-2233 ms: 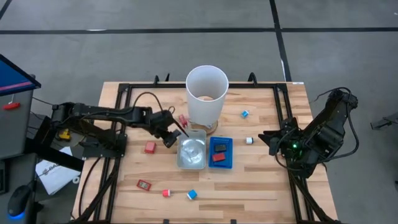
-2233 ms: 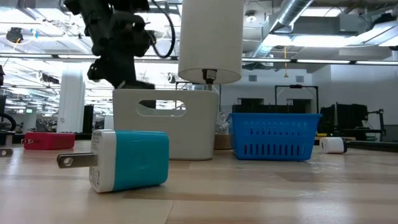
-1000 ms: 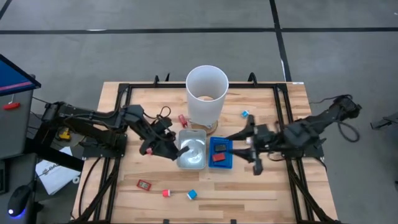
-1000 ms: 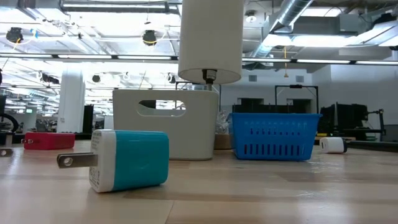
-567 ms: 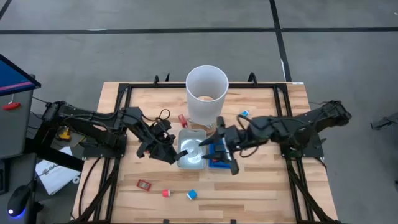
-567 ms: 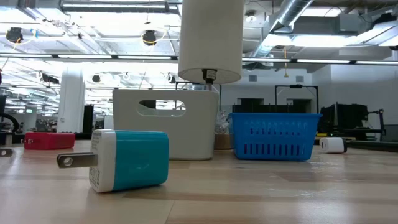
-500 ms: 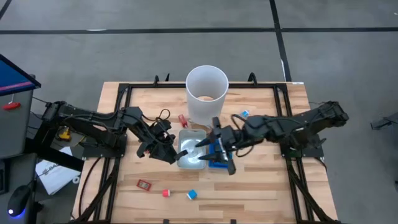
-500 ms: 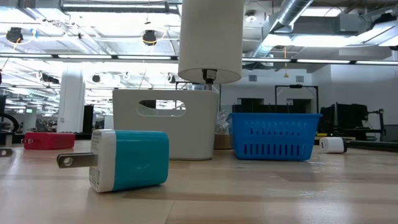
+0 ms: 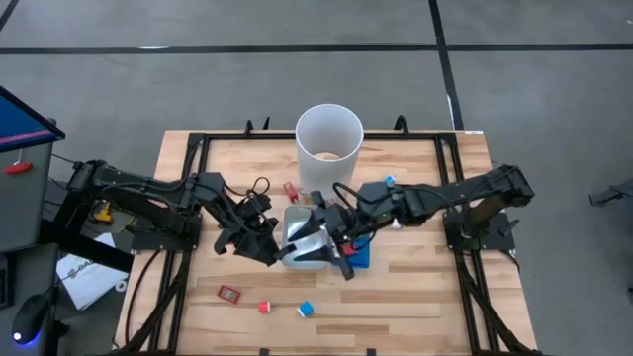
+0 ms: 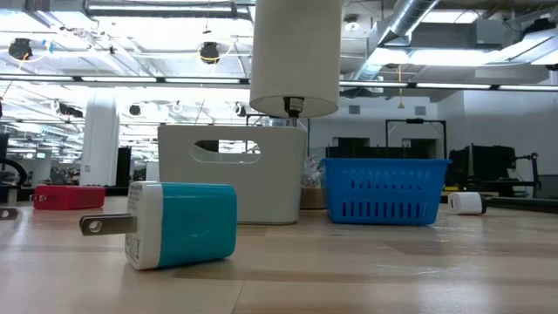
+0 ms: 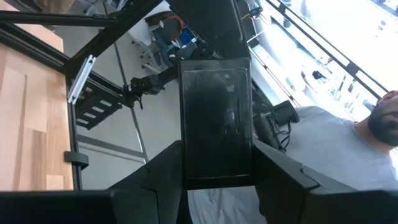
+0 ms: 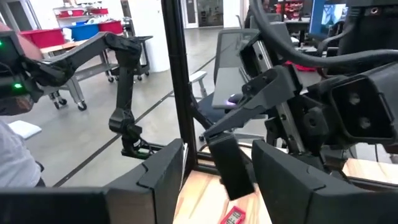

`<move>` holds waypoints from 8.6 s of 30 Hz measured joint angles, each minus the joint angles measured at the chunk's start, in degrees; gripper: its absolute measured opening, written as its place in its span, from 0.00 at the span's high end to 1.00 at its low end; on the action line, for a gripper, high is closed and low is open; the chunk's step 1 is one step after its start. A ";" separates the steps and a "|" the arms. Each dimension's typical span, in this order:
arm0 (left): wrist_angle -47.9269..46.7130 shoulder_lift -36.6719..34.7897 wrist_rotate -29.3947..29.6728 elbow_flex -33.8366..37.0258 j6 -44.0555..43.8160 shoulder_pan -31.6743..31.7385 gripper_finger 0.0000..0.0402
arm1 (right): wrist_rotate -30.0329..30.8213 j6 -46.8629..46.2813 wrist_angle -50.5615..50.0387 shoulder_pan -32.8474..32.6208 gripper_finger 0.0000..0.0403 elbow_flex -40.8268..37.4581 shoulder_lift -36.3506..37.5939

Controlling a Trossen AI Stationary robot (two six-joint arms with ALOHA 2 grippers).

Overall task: Pick & Place Office items
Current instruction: Put the black digital clock into the blue bin, then put the red digital clock into the blue bin

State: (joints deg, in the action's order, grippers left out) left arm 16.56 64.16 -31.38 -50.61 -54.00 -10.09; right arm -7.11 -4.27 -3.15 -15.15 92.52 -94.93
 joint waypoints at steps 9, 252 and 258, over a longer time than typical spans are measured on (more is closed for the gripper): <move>0.04 0.00 0.00 0.00 0.15 0.00 0.58 | -2.03 0.26 0.08 1.09 0.54 1.92 -1.97; -31.10 10.03 48.88 27.20 -0.88 -50.59 0.61 | 49.13 -72.26 8.78 -12.83 0.48 -48.86 26.34; -29.38 6.39 47.69 27.34 -1.47 -49.69 0.62 | 49.57 -62.02 13.69 -12.83 0.48 -48.88 26.34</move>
State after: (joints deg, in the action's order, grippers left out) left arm -12.82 70.56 16.31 -23.27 -55.47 -59.78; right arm 42.46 -66.30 10.54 -27.99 43.64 -68.60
